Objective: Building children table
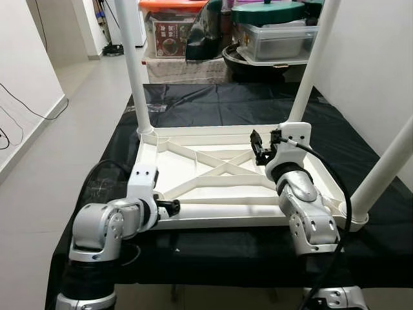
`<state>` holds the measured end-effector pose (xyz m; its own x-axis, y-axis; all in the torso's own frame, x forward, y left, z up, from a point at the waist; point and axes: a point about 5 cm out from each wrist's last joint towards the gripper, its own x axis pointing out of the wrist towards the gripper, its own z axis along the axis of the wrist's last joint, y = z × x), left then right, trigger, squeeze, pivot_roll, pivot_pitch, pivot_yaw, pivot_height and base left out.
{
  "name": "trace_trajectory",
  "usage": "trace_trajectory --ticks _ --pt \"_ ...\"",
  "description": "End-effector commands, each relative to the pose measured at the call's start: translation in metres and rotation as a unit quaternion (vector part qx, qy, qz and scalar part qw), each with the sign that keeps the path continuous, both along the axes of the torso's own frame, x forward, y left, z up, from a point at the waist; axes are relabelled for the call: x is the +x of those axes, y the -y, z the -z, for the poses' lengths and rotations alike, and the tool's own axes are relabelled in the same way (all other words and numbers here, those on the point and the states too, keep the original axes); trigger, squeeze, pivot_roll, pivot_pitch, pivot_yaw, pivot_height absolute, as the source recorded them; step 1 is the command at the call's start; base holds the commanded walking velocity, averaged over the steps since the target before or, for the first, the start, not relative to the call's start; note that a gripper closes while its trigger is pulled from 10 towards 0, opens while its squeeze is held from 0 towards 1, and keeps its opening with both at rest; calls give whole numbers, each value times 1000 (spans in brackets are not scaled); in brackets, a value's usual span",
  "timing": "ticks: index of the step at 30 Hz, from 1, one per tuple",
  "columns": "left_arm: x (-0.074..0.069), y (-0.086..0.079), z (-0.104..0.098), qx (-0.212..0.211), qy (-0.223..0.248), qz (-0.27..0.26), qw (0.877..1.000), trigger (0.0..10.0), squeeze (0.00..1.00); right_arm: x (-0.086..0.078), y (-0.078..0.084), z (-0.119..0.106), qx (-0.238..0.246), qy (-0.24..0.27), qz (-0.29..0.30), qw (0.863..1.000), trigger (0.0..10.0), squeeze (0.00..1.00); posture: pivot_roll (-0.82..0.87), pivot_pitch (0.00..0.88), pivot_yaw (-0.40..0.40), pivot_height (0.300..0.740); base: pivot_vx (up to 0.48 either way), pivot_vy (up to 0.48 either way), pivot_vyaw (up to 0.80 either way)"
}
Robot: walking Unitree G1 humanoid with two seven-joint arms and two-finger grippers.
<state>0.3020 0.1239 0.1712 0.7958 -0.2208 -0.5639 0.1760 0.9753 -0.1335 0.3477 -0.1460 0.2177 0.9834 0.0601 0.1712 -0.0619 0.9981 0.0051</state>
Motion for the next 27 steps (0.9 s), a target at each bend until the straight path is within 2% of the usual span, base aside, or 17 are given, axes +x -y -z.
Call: trace_trajectory --ticks 1,4,14,15,16,17,19,20,21,27 --pt "-3 10 0 -2 -6 16 1000 10000 0 0 0 3 4 -1 3 1000 10000 0 72 36 -27 740 0 0 0" --pt "-5 15 4 -8 -15 14 1000 10000 0 0 0 3 5 -1 4 1000 10000 0 72 37 -24 740 0 0 0" --pt "-6 15 6 -10 -22 9 1000 10000 0 0 0 3 5 -1 4 1000 10000 0 71 36 -24 740 0 0 0" --pt "-7 13 8 -9 -25 5 1000 10000 0 0 1 4 5 -1 5 1000 10000 0 72 38 -24 740 0 0 0" --pt "-8 3 15 -18 -32 -3 999 10000 0 0 2 4 5 -1 7 1000 10000 0 74 38 -26 740 0 0 0" --pt "-8 3 15 -18 -32 -3 999 10000 0 0 2 4 5 -1 7 1000 10000 0 74 38 -26 740 0 0 0" --pt "-10 -14 25 -58 -42 -15 997 10000 0 1 4 3 5 0 9 1000 10000 0 69 38 -27 740 0 0 0" --pt "-10 -14 25 -58 -42 -15 997 10000 0 1 4 3 5 0 9 1000 10000 0 69 38 -27 740 0 0 0" --pt "-11 -22 31 -92 -49 -15 994 10000 0 2 4 2 3 1 9 1000 10000 0 66 38 -32 740 0 0 0" --pt "-12 -25 36 -106 -57 -7 993 10000 0 2 4 2 2 1 8 1000 10000 0 60 40 -33 740 0 0 0"
